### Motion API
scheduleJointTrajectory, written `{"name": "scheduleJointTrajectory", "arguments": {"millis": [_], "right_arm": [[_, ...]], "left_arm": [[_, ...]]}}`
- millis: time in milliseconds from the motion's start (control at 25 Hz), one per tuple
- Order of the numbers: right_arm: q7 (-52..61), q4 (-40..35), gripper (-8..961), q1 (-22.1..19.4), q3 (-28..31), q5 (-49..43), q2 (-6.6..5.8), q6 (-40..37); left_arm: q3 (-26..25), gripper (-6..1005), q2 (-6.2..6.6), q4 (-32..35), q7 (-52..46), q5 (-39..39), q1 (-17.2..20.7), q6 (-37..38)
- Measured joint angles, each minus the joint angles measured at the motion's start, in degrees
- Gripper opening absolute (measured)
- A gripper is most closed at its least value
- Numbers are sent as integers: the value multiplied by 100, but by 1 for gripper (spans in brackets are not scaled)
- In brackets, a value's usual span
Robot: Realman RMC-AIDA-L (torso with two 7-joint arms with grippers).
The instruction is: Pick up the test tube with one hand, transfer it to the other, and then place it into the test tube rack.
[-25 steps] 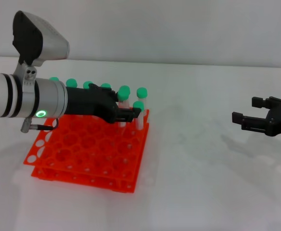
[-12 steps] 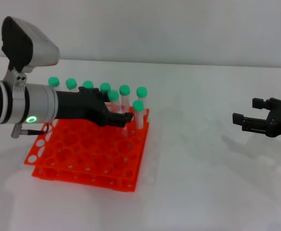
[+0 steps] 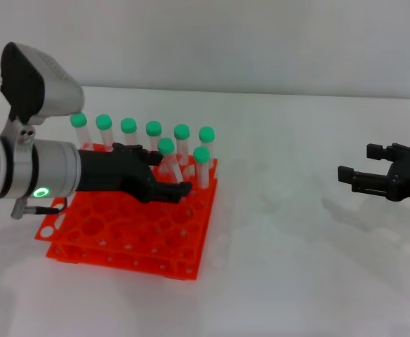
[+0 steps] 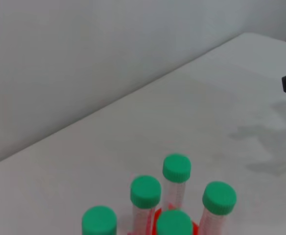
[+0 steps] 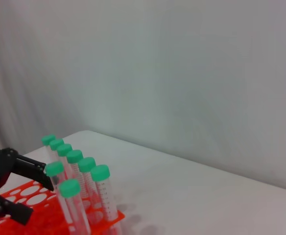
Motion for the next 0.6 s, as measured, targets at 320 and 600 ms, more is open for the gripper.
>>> {"name": "scheduleJointTrajectory", "arguments": {"millis": [320,600], "right_arm": [[-6,1,857,-59,-28,32,0,53],[-98,1,857,-120,27,40,-4,80]], "left_arm": [[1,881,0,646,555,-868,994,-8],[-48,881,0,725,2377,-2788,2160,-1]]}}
